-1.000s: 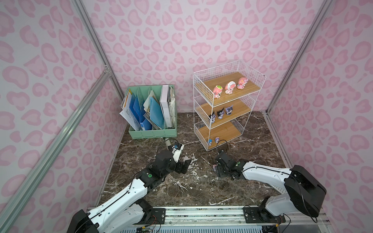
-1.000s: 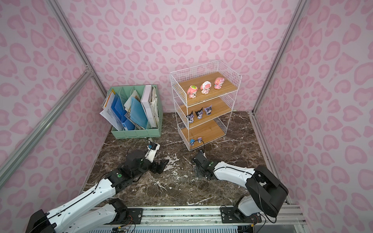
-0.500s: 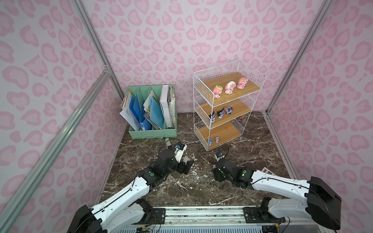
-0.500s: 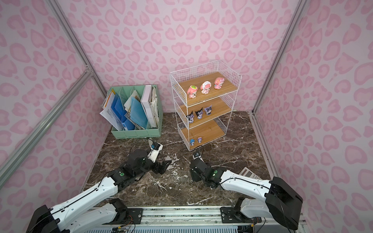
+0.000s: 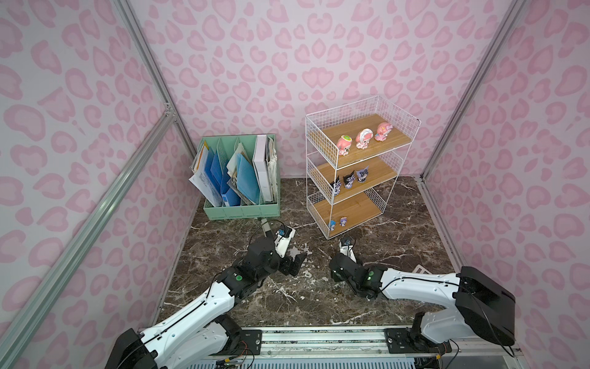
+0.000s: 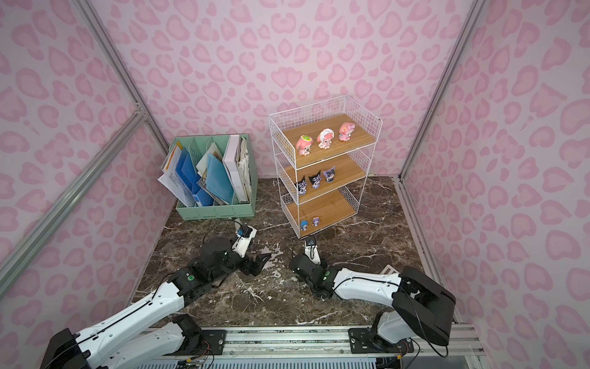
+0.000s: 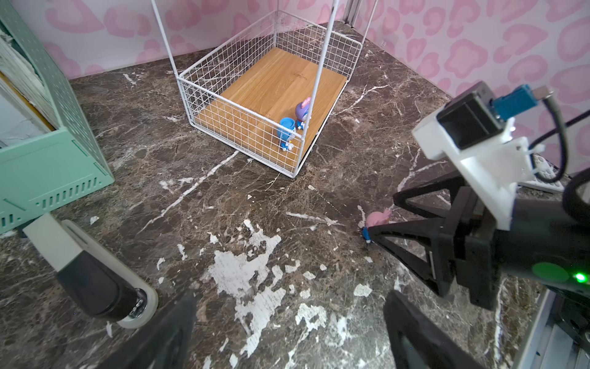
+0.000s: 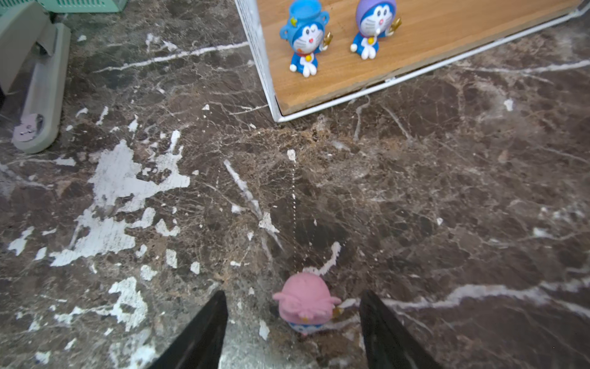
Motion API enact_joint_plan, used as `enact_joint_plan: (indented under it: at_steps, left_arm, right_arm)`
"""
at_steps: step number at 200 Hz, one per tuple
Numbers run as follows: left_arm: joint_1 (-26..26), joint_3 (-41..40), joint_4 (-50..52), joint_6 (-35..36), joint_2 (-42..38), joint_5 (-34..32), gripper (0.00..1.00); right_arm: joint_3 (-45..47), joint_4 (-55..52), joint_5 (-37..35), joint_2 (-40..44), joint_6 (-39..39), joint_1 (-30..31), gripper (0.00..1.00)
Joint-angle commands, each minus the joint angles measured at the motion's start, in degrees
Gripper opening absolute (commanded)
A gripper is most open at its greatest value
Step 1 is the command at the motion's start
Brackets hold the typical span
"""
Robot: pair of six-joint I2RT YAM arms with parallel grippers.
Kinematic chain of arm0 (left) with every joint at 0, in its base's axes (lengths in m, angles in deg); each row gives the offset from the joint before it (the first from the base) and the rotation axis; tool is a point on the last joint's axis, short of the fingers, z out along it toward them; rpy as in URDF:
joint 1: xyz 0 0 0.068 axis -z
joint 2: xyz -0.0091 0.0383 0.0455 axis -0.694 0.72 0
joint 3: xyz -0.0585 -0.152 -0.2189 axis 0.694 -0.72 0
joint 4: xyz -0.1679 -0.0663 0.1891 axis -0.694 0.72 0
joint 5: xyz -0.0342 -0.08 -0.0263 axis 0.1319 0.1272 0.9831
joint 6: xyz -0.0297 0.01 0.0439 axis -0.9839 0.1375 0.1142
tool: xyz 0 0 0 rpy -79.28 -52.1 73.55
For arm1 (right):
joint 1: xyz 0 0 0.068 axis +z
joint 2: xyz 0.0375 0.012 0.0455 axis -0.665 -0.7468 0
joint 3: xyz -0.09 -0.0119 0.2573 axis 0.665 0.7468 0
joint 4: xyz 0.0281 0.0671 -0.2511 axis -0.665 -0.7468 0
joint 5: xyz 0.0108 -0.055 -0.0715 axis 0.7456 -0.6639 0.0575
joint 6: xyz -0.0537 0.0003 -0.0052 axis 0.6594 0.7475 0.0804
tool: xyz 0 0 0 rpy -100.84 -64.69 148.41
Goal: Organize plastic toys on shelves
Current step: Pick up the plastic toy at the center of the board.
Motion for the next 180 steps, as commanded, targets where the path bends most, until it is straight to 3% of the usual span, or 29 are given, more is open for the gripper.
enact_joint_plan:
  at_steps: [1,50,143,180]
  left_arm:
    - [-0.07,-0.06,-0.65,-0.03,-0.28,-0.22,0.94]
    - [-0.03,-0.04,-0.63,-0.03,-0.32,-0.26,0.94]
    - [-0.03,0.04,-0.22,0.00,-0.76,-0.41,0.93]
    - [-0.04,0.09,-0.18,0.05,-0.78,-0.63,0.93]
  right_arm:
    - [0.18,1.51,-1.43,-0.99,-1.89,-0.36,0.66]
    - [1.78,5.64,1.33,-1.44,0.33,-1.05,0.58]
    - [2.07,4.64,0.11,-2.10,-0.97,-1.12,0.45]
    - [2.33,4.49,0.20,-1.59,0.37,-1.16,0.34]
